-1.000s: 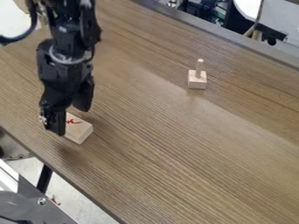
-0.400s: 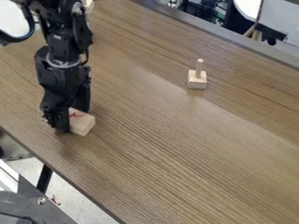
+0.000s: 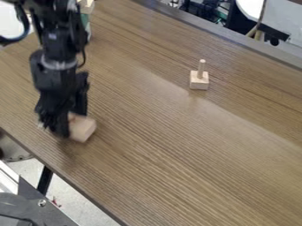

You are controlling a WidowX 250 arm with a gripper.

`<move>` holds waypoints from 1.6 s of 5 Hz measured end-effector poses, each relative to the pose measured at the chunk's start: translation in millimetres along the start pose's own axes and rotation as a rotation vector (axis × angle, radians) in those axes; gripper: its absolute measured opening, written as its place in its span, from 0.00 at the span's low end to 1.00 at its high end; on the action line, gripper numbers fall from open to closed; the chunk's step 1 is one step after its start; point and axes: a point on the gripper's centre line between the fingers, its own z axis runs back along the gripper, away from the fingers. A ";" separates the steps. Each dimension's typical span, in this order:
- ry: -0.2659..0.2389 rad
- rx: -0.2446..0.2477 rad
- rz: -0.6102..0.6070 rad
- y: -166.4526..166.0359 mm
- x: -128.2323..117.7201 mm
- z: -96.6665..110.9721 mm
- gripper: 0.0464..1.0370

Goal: Put the block on the tower

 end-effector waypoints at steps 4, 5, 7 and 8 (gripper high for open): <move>0.030 -0.147 -0.035 -64.6 3.4 82.4 0.52; -0.027 -0.190 -0.031 -75.6 18.0 94.9 0.52; -0.058 -0.226 0.017 -98.3 43.6 110.2 0.52; -0.067 -0.216 0.047 -112.2 57.6 110.7 0.52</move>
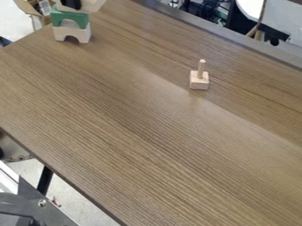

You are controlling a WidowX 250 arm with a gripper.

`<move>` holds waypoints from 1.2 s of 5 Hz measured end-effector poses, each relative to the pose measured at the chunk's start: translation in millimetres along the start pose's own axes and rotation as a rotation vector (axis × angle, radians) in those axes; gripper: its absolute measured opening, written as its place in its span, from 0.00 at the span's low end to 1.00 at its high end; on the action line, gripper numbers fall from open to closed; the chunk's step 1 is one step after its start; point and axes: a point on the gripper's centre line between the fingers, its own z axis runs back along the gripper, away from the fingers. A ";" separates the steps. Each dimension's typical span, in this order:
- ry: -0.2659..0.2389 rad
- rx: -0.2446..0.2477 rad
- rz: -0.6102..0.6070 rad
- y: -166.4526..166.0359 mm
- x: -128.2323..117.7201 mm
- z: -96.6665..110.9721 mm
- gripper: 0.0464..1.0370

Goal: Put the block on the tower

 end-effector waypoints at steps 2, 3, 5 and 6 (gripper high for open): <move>-0.020 0.029 0.040 -29.6 17.0 -16.0 0.52; -0.029 0.040 0.079 -44.2 27.1 -22.9 0.52; -0.042 0.051 0.126 -62.9 41.9 -34.0 0.52; -0.049 0.044 0.144 -69.0 48.5 -31.9 0.52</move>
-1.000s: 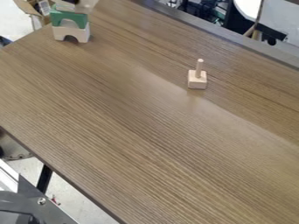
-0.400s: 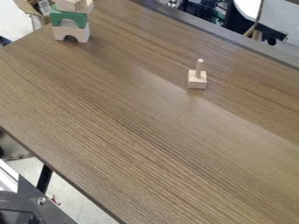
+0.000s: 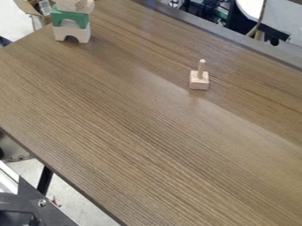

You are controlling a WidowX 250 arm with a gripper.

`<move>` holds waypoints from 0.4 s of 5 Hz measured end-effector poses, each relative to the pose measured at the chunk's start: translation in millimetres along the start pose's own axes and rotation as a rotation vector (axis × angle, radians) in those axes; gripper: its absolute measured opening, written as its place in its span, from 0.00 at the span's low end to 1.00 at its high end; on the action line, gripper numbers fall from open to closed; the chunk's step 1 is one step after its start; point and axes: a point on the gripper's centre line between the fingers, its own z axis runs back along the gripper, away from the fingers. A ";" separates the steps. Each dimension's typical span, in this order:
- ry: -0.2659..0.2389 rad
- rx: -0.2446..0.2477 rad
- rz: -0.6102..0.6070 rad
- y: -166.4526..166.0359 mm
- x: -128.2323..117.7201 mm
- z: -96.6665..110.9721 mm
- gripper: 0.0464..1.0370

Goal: Put the block on the tower

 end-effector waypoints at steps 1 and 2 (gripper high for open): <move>-0.010 0.013 0.007 -2.7 4.2 -6.6 0.52; -0.019 -0.003 0.013 -7.0 7.0 -2.4 0.52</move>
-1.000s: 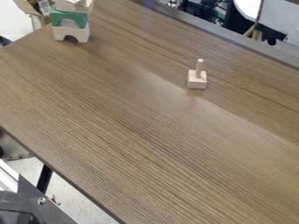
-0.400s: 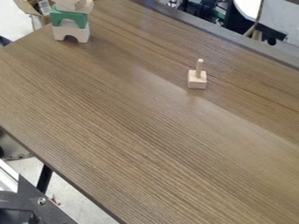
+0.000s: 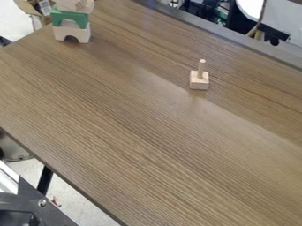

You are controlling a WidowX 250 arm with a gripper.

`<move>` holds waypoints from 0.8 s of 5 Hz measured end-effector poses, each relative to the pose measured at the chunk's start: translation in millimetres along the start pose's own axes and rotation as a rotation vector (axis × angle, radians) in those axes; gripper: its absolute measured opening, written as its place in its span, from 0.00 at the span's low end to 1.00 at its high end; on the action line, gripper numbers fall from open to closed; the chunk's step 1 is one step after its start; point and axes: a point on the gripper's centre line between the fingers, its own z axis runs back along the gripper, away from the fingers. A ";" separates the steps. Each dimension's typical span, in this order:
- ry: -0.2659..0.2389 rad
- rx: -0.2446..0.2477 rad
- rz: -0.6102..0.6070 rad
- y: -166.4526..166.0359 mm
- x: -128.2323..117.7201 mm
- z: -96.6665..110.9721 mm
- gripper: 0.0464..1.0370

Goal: Put the block on the tower

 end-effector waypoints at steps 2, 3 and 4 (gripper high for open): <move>-0.008 0.012 0.022 -3.9 8.5 -6.2 0.52; -0.011 0.041 0.032 -3.4 11.1 -16.9 0.52; -0.017 0.039 0.045 -5.0 17.0 -15.0 0.52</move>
